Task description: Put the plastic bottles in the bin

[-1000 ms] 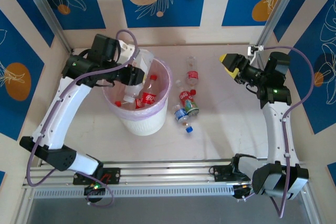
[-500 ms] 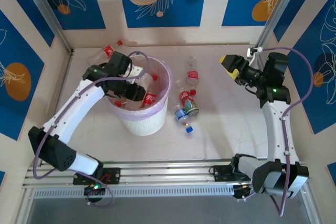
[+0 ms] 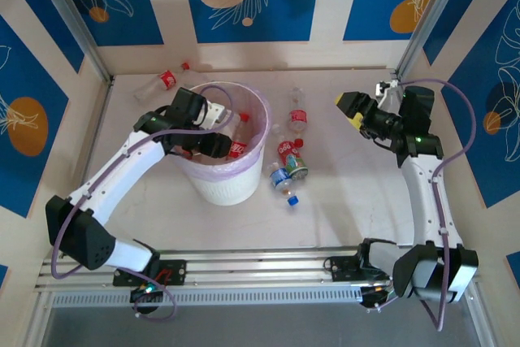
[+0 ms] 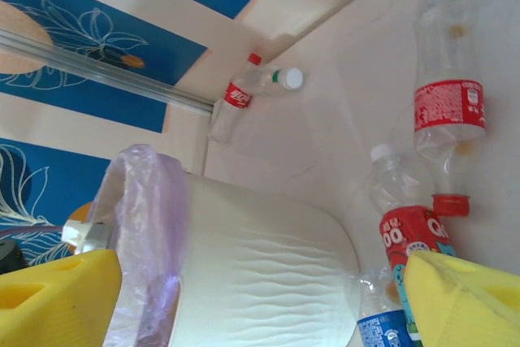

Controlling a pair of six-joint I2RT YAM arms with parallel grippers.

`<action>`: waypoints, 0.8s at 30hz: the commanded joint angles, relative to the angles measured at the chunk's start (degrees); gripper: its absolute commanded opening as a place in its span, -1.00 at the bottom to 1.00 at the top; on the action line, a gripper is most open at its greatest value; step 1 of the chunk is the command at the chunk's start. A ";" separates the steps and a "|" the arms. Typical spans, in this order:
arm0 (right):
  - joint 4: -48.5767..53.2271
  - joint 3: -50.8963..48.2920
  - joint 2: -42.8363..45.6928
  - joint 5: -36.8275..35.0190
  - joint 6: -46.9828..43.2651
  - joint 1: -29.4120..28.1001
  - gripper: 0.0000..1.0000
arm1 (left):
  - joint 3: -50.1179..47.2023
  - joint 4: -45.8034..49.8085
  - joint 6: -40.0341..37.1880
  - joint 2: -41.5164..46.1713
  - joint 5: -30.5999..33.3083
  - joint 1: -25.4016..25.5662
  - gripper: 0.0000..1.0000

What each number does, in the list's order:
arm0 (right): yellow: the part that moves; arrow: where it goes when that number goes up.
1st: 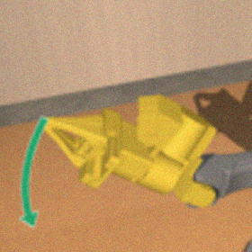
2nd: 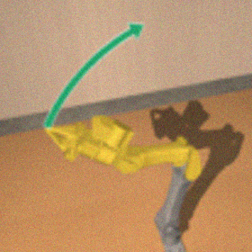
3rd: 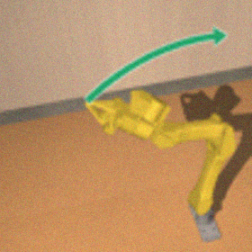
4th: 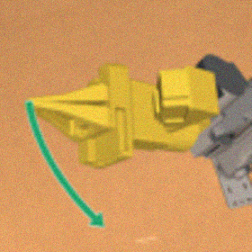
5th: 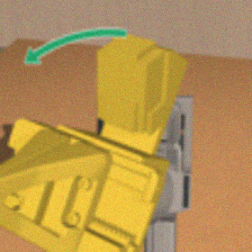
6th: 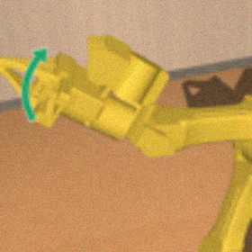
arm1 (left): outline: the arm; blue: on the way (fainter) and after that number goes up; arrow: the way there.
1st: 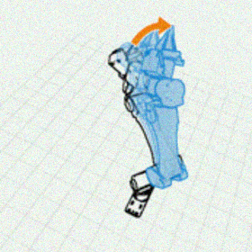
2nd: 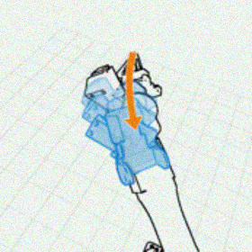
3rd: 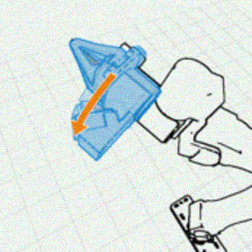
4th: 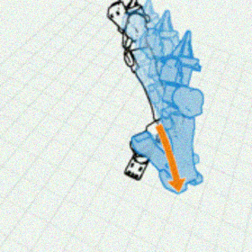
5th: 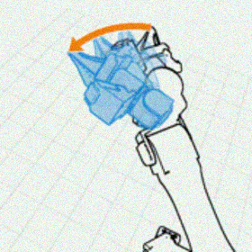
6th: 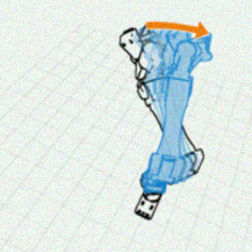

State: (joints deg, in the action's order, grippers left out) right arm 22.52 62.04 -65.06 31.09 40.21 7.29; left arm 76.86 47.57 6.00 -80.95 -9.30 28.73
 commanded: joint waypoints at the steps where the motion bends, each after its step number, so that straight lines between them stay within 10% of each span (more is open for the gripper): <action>1: 2.96 -0.07 -0.90 -4.47 -2.90 -1.82 0.80 | 0.05 2.15 0.42 0.19 0.91 0.53 0.48; 8: 6.66 2.28 -5.02 -17.31 -6.03 -8.15 0.80 | 7.07 6.48 -0.59 2.20 1.99 0.49 0.90; 24: 12.29 23.37 -38.92 -43.22 -12.51 -22.16 0.54 | 17.60 9.42 2.66 6.18 6.90 0.50 0.94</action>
State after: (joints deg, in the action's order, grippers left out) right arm 33.17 81.47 -99.48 -7.88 28.75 -14.33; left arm 93.49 56.38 6.22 -76.77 -2.87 28.82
